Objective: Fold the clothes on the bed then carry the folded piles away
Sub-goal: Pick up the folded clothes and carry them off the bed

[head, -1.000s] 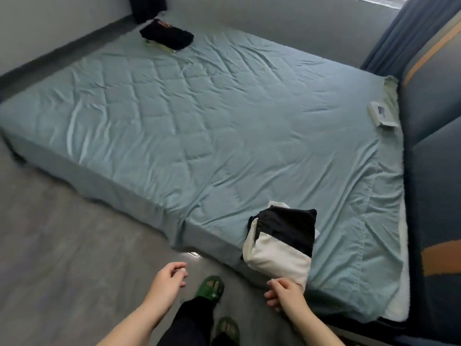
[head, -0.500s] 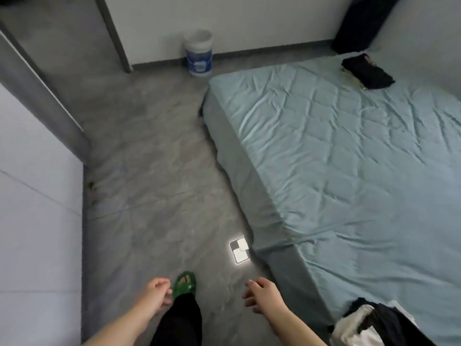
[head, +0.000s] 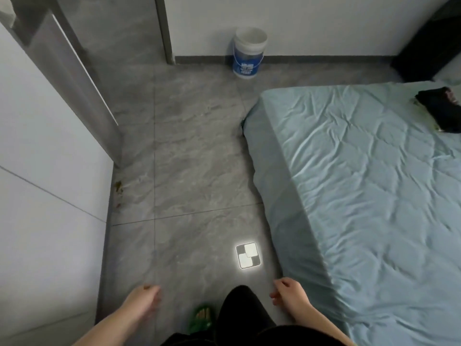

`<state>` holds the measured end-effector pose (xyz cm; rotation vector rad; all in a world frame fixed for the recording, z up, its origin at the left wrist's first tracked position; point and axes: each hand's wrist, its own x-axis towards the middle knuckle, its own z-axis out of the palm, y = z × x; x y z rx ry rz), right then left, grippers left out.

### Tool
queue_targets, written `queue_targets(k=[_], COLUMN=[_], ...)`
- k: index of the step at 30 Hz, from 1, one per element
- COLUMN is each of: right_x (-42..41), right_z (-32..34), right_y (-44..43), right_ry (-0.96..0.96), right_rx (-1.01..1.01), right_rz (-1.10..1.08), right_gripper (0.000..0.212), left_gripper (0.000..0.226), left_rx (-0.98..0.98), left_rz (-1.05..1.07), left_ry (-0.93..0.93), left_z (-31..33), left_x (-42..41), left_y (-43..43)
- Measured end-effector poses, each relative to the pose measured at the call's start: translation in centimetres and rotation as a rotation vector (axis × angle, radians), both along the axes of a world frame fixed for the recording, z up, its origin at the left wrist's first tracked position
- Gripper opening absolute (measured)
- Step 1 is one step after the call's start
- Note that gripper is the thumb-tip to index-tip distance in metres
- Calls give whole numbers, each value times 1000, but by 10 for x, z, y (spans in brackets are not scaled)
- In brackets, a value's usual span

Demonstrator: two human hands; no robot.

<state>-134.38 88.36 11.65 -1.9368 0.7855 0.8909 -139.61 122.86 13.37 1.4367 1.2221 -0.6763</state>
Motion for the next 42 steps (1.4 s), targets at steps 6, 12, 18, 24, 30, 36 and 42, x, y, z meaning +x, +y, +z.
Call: queue_targets(k=[6, 12, 18, 24, 30, 36, 42], right_x=[96, 255, 435, 599, 693, 752, 818], right_z=[3, 12, 7, 24, 24, 11, 5], right_y=[-18, 3, 77, 173, 231, 221, 189], right_ry=[85, 105, 0, -111, -101, -48, -7], right_rx=[-41, -58, 47, 195, 213, 113, 30], right_rz=[32, 134, 200, 124, 57, -57, -190], right_gripper=[21, 19, 21, 13, 13, 13, 18], left_gripper=[9, 9, 14, 11, 14, 15, 24], left_rx=[-56, -27, 16, 71, 77, 80, 72], left_rz=[127, 257, 231, 231, 149, 17, -87], left_ry=[-141, -177, -155, -96, -90, -97, -123], left_z=[11, 23, 13, 0, -8, -8, -14], left_x=[155, 292, 381, 475, 588, 722, 878], left_y=[1, 5, 29, 90, 164, 200, 203])
